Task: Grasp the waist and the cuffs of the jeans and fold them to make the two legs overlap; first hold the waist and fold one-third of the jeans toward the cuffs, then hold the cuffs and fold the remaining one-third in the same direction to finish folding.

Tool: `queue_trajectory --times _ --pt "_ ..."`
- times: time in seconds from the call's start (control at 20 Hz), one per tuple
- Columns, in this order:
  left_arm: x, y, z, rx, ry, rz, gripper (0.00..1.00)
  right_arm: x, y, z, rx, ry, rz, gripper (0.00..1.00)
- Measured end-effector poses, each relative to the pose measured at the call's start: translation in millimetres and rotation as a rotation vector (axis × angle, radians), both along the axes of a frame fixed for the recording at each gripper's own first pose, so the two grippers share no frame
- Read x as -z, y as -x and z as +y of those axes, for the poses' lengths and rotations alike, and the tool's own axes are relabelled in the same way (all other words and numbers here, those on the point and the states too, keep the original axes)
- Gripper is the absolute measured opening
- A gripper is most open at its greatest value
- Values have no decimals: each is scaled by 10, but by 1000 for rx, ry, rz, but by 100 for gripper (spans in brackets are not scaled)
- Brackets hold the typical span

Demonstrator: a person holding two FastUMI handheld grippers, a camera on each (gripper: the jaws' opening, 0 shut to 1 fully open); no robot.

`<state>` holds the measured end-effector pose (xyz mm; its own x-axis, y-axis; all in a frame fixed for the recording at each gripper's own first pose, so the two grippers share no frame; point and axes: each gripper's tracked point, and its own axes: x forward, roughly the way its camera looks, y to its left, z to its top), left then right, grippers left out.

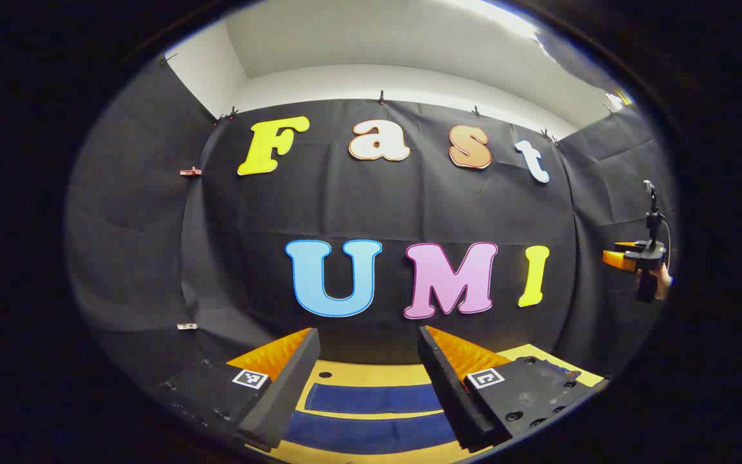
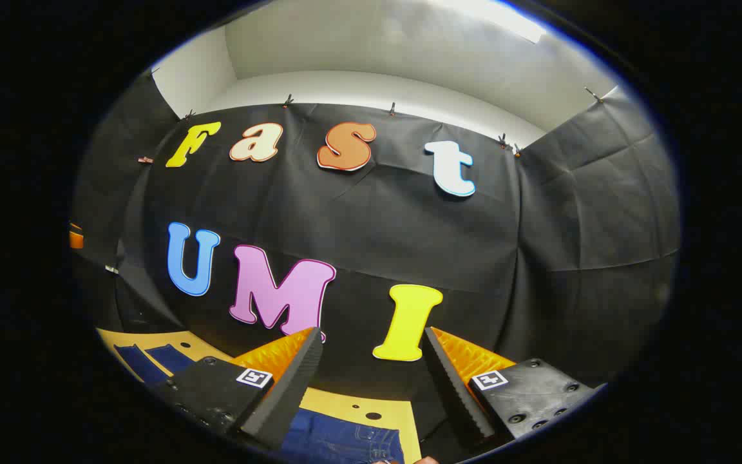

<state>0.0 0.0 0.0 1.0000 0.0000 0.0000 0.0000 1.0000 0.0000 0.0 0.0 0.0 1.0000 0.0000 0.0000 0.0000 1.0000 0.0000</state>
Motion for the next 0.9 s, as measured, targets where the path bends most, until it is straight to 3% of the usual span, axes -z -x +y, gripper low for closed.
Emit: queue_trajectory --times 0.2,0.25,0.3,0.5,0.75,0.9 --pt "146 -37 424 -76 13 27 96 16 -143 232 -35 -2 16 95" --pt "128 -50 479 -69 7 31 92 17 -123 284 -32 5 23 95" --pt "102 -79 548 -53 0 33 96 2 -103 356 -27 3 28 97" --pt "309 -111 887 8 -60 110 96 214 45 755 -58 23 99 95" --pt "508 -188 1009 99 22 128 96 172 208 882 -48 206 113 96" --pt "483 -241 1135 93 36 108 96 3 321 1004 -36 214 89 97"
